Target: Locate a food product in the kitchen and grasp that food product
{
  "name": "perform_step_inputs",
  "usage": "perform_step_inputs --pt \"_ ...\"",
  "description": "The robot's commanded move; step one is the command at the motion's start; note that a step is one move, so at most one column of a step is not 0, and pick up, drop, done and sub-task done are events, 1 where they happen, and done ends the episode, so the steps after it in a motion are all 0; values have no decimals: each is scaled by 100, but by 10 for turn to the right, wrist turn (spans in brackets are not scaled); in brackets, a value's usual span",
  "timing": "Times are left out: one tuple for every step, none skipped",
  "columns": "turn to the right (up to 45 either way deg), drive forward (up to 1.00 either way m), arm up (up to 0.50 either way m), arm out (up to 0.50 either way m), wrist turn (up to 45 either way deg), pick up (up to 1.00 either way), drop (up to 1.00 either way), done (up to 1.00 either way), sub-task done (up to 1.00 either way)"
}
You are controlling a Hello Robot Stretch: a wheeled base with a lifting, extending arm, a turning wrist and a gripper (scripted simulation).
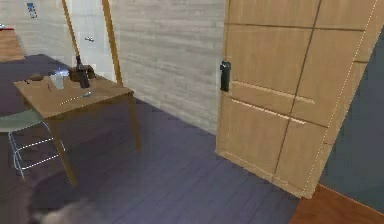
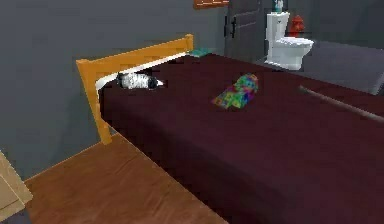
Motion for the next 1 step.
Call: perform_step_inputs --pt "-60 0 0 0 0 0 0 0 0"
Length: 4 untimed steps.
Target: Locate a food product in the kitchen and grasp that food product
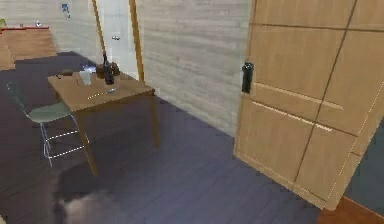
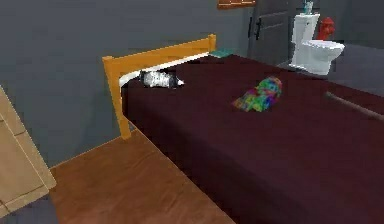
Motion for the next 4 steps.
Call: perform_step_inputs --pt "0 100 0 0 0 0 0 0 0" --pt "-30 0 0 0 0 0 0 0 0" --pt "0 100 0 0 0 0 0 0 0" --pt "-150 0 0 0 0 0 0 0 0"
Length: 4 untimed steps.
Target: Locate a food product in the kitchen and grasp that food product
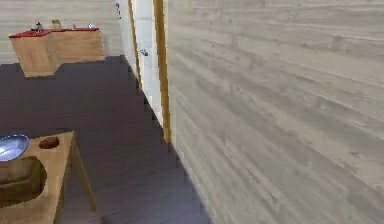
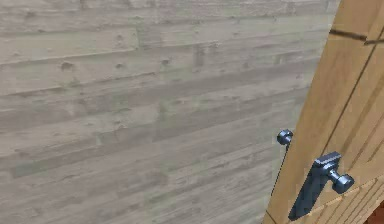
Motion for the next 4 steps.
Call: perform_step_inputs --pt "0 10 0 0 0 0 0 0 0" --pt "-450 0 0 0 0 0 0 0 0" --pt "-450 0 0 0 0 0 0 0 0" --pt "-450 0 0 0 0 0 0 0 0"
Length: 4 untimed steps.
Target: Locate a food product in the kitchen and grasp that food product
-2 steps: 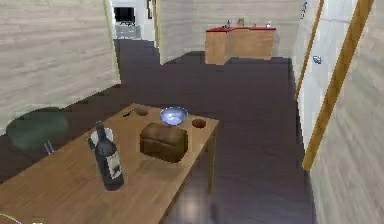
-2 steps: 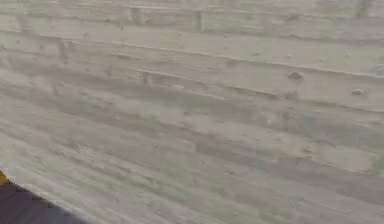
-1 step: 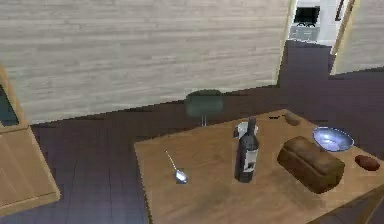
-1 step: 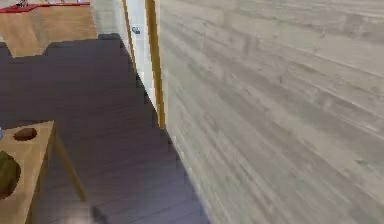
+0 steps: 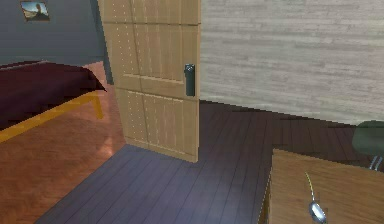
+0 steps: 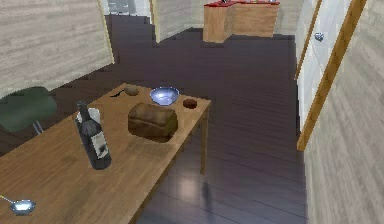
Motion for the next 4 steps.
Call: perform_step_inputs --pt "0 0 50 0 0 0 0 0 0" --pt "0 0 38 0 0 0 0 0 0" --pt "0 0 0 50 0 0 0 0 0" --pt "0 0 0 0 450 0 0 0 0"
